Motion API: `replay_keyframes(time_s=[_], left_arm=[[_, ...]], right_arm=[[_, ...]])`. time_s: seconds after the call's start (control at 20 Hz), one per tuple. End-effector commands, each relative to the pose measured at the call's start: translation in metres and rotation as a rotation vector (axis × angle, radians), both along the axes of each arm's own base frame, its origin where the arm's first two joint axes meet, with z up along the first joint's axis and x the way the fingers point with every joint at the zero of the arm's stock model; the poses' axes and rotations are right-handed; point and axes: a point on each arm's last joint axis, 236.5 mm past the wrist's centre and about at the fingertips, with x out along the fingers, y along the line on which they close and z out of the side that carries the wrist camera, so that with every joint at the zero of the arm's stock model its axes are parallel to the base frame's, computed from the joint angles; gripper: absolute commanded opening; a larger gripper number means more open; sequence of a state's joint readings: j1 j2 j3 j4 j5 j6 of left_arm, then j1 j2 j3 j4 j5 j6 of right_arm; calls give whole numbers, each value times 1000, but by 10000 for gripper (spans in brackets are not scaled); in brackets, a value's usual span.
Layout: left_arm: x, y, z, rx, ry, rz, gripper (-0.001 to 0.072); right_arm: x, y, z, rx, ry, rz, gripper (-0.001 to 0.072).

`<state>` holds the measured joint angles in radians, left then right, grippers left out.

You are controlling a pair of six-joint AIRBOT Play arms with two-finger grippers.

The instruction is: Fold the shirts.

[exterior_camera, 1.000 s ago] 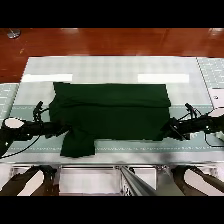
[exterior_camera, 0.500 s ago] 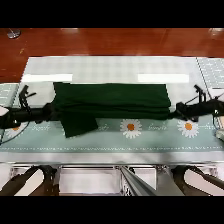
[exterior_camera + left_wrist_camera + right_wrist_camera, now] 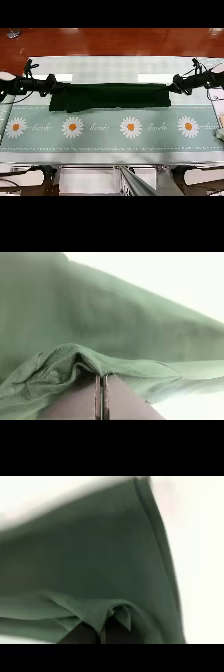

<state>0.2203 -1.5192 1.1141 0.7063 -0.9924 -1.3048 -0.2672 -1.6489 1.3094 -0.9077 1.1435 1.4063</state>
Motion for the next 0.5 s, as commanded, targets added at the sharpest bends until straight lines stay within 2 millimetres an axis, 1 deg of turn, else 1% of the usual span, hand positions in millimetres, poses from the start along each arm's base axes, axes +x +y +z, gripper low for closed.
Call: replay_keyframes(time_s=[0.0, 0.05, 0.1, 0.15, 0.25, 0.3, 0.35, 0.4, 0.45], left_arm=[[20, -11, -19, -50, 68, -62, 124], [12, -18, -21, -69, 100, -117, 503], [6, -14, -22, -53, 129, -158, 696], [0, -1, -22, -16, 158, -181, 698], [-8, 41, -19, 78, 230, -130, 698], [-8, 58, -15, 105, 238, -84, 697], [-5, 68, -7, 116, 217, -50, 697], [-1, 73, 0, 127, 190, -34, 697], [3, 74, 6, 138, 163, -24, 697]], right_arm=[[31, 15, -8, 112, -18, -9, 242], [29, 12, -9, 107, -12, 6, 631], [26, -1, -10, 76, -8, 23, 624], [18, -21, -11, 33, 17, 27, 624], [-1, -61, -16, -6, 96, -33, 624], [-10, -74, -20, -12, 131, -57, 624], [-17, -80, -25, -8, 159, -78, 624], [-22, -79, -30, 0, 175, -82, 624], [-25, -72, -34, 12, 188, -69, 624]])
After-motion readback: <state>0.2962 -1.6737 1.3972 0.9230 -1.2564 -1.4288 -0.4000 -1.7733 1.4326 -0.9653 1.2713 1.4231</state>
